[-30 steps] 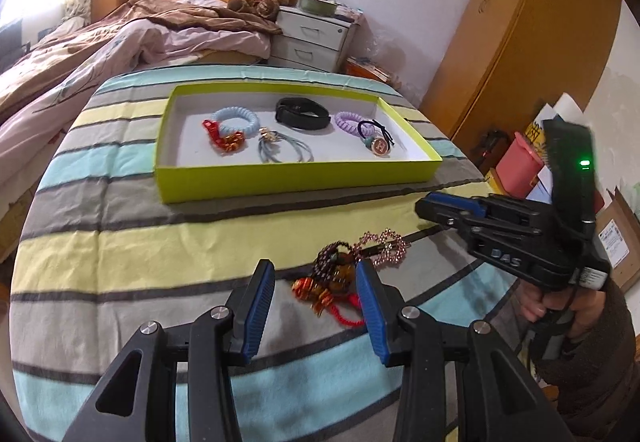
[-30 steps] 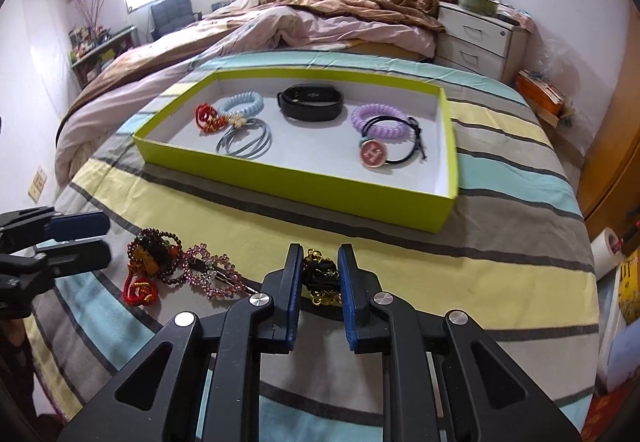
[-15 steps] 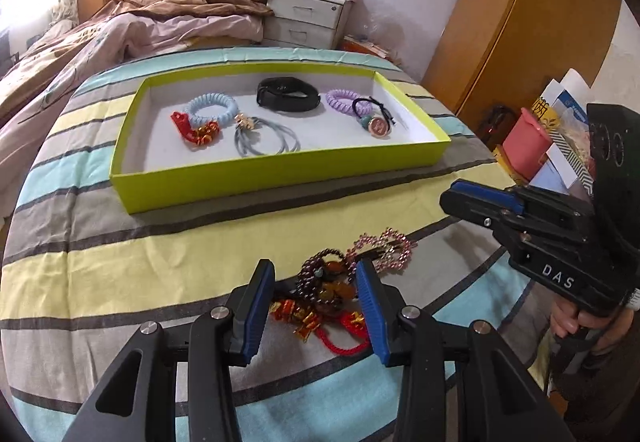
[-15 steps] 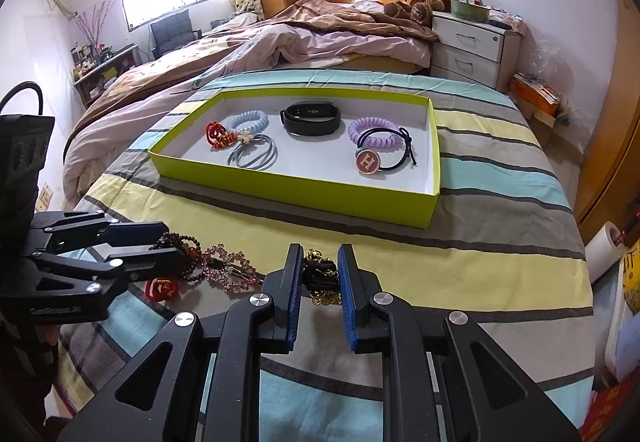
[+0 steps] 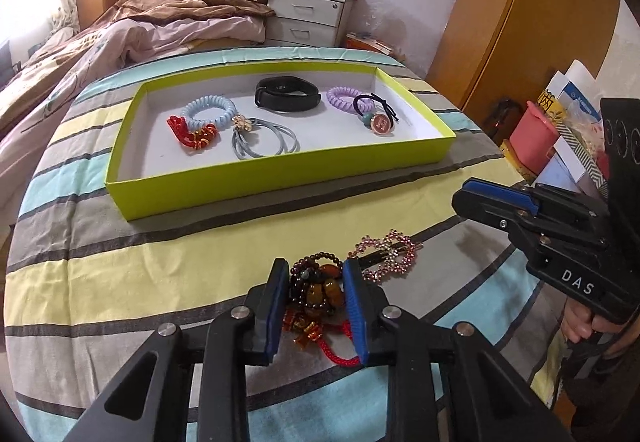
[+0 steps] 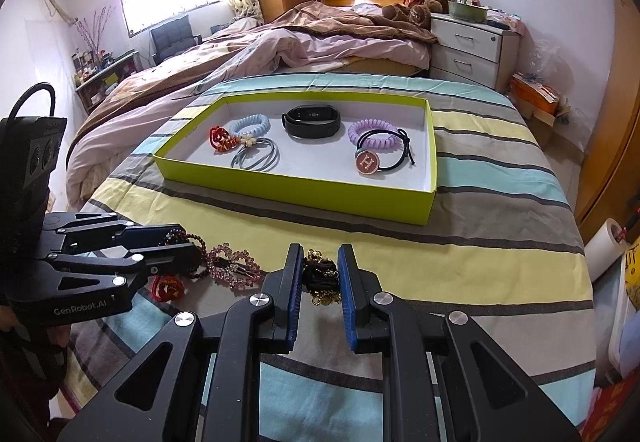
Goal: Organize jewelry
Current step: 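Grasp the beaded bracelet with the left gripper while the right grasps the gold charm, then carry the beaded bracelet and gold charm into the box and release both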
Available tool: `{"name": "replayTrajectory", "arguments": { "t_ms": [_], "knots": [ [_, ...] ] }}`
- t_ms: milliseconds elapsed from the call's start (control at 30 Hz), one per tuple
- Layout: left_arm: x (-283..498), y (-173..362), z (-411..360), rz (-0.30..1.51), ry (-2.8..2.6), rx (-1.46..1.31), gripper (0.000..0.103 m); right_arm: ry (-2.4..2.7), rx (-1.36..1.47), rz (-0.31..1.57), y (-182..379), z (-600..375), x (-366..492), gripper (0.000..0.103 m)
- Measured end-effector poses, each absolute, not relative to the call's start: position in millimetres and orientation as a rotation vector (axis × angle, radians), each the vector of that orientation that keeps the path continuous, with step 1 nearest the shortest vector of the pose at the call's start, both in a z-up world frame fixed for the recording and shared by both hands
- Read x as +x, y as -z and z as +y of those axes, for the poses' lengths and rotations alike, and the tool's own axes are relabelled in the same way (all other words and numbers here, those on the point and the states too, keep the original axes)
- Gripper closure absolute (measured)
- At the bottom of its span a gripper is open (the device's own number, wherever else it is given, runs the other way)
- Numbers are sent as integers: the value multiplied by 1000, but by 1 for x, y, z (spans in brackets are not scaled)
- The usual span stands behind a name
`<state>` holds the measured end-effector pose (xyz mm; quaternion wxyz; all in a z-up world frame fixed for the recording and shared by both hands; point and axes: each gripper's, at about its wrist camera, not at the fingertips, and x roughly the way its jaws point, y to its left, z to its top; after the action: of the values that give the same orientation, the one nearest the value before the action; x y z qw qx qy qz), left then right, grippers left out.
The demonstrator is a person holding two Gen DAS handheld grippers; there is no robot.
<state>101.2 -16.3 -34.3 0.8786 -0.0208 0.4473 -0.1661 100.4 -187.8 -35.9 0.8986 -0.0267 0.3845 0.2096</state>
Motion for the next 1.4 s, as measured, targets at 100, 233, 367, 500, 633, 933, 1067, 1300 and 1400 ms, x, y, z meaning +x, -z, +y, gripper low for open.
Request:
{"name": "replayTrajectory", "arguments": {
  "t_ms": [100, 233, 367, 500, 633, 933, 1067, 1300, 1400],
  "knots": [
    [101, 34, -13, 931, 340, -53, 76, -434, -54, 795, 36, -188, 100, 85],
    [98, 29, -9, 907, 329, -55, 77, -432, -51, 793, 35, -188, 99, 85],
    [96, 24, -6, 892, 327, -61, 77, -430, -50, 791, 33, -187, 99, 85],
    [93, 20, -4, 880, 324, -69, 77, -430, -48, 789, 32, -188, 98, 85],
    [91, 12, -1, 860, 319, -73, 77, -429, -44, 783, 30, -190, 97, 85],
    [92, -11, 15, 818, 287, -81, 77, -436, -41, 749, 11, -187, 97, 85],
    [98, -21, 24, 804, 268, -89, 77, -441, -34, 731, 0, -185, 107, 85],
    [120, -30, 38, 801, 245, -89, 77, -452, -32, 721, -12, -173, 134, 85],
    [132, -31, 45, 802, 241, -99, 77, -450, -44, 728, -12, -167, 149, 85]
  ]
}}
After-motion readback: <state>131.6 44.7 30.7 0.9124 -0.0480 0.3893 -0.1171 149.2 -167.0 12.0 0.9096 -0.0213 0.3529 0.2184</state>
